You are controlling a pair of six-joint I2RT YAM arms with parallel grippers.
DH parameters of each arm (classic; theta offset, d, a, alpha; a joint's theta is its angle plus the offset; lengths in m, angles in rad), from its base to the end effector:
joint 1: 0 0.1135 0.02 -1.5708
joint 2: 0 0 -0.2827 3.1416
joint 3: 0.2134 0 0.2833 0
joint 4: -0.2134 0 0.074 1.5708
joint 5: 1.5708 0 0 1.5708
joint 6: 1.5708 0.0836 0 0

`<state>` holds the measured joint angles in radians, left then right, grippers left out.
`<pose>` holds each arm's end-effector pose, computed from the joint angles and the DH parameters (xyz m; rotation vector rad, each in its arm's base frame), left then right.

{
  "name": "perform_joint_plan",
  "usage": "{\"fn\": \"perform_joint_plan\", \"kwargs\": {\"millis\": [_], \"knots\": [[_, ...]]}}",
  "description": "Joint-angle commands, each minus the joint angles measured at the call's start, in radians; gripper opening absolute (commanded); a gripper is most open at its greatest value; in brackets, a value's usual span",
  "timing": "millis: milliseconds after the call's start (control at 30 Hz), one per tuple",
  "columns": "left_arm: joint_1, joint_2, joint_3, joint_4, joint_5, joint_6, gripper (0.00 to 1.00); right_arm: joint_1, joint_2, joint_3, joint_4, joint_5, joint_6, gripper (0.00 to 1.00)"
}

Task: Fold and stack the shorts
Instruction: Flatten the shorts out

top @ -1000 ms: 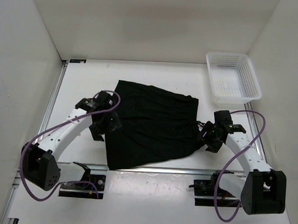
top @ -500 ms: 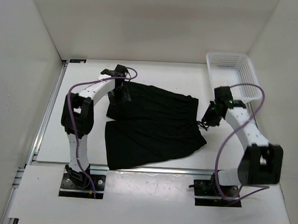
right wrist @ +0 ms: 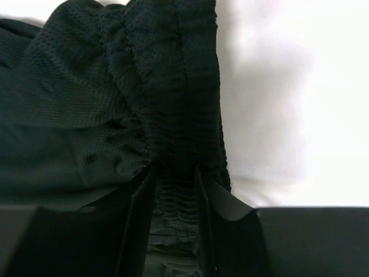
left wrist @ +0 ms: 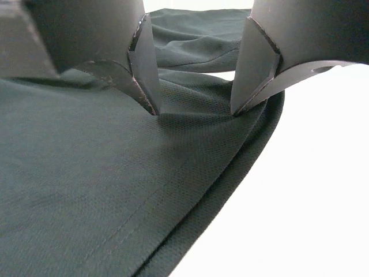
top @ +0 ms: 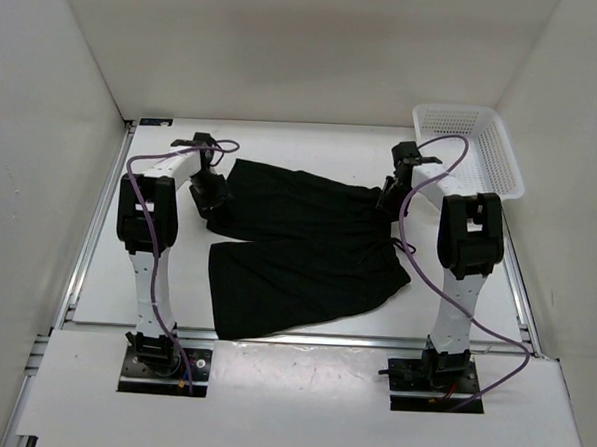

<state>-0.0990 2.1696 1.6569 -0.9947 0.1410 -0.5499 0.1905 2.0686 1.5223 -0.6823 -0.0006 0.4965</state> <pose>0.4566 -0.0572 0.1070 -0.6900 3.0400 -0.2402 0.4670 0.0901 0.1208 0.4289 2.7821 0.1646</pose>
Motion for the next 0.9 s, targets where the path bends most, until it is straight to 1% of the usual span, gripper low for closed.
{"fn": "perform_joint_plan", "kwargs": {"millis": [0, 67, 100, 167, 200, 267, 300, 333, 367, 400, 433, 467, 533, 567, 600, 633, 667, 700, 767, 800, 833, 867], "knots": [[0.028, 0.062, 0.058, 0.028, 0.017, 0.042, 0.63, 0.013, 0.083, 0.084, 0.003, 0.059, 0.027, 0.37], [0.041, 0.085, 0.098, -0.005, 0.008, 0.051, 0.63, 0.013, 0.126, 0.157, -0.025, 0.074, 0.027, 0.37], [0.054, 0.099, 0.142, -0.015, 0.008, 0.051, 0.63, 0.013, 0.146, 0.191, -0.043, 0.088, 0.039, 0.37], [0.068, 0.156, 0.199, -0.039, 0.008, 0.061, 0.63, 0.013, 0.208, 0.3, -0.101, 0.097, 0.048, 0.4], [0.08, 0.177, 0.266, -0.065, 0.008, 0.07, 0.63, 0.013, 0.228, 0.337, -0.118, 0.097, 0.048, 0.4], [0.09, 0.239, 0.341, -0.091, 0.02, 0.07, 0.63, 0.013, 0.278, 0.43, -0.141, 0.097, 0.048, 0.46], [0.09, 0.258, 0.422, -0.125, 0.02, 0.07, 0.63, 0.013, 0.291, 0.455, -0.152, 0.097, 0.048, 0.47], [0.1, 0.297, 0.464, -0.145, 0.031, 0.08, 0.64, 0.013, 0.312, 0.476, -0.152, 0.084, 0.048, 0.5], [0.101, 0.311, 0.499, -0.16, 0.031, 0.08, 0.64, 0.013, 0.312, 0.516, -0.163, 0.074, 0.048, 0.53], [0.101, 0.311, 0.558, -0.176, 0.031, 0.08, 0.67, 0.013, 0.312, 0.525, -0.163, 0.061, 0.048, 0.57], [0.101, 0.311, 0.573, -0.176, 0.031, 0.08, 0.69, 0.013, 0.291, 0.526, -0.163, 0.06, 0.048, 0.69], [0.101, 0.291, 0.586, -0.176, 0.031, 0.08, 0.78, 0.013, 0.274, 0.515, -0.163, 0.06, 0.037, 0.75], [0.101, 0.253, 0.595, -0.176, 0.022, 0.08, 0.87, 0.013, 0.198, 0.49, -0.119, 0.044, 0.037, 0.87], [0.101, 0.205, 0.606, -0.176, 0.022, 0.08, 0.9, 0.013, 0.165, 0.454, -0.103, 0.024, 0.028, 0.9], [0.11, 0.178, 0.606, -0.176, 0.013, 0.08, 0.97, 0.013, 0.132, 0.431, -0.07, 0.024, 0.028, 0.92], [0.11, 0.147, 0.597, -0.176, -0.001, 0.08, 1.0, 0.023, 0.06, 0.409, -0.056, 0.013, 0.028, 0.94], [0.11, 0.078, 0.583, -0.176, -0.012, 0.08, 1.0, 0.023, 0.021, 0.388, -0.045, 0.013, 0.028, 0.96], [0.11, 0.038, 0.563, -0.176, -0.026, 0.071, 1.0, 0.023, -0.054, 0.34, -0.036, 0.013, 0.028, 0.98], [0.11, -0.045, 0.473, -0.164, -0.058, 0.061, 1.0, 0.041, -0.132, 0.29, -0.011, 0.002, 0.028, 0.99], [0.11, -0.135, 0.436, -0.163, -0.07, 0.051, 1.0, 0.041, -0.21, 0.224, -0.002, 0.002, 0.018, 0.99], [0.11, -0.181, 0.396, -0.153, -0.081, 0.051, 1.0, 0.065, -0.252, 0.187, 0.007, 0.019, 0.017, 0.99], [0.11, -0.277, 0.303, -0.138, -0.107, 0.039, 1.0, 0.066, -0.292, 0.147, 0.007, 0.048, 0.008, 1.0]]}}
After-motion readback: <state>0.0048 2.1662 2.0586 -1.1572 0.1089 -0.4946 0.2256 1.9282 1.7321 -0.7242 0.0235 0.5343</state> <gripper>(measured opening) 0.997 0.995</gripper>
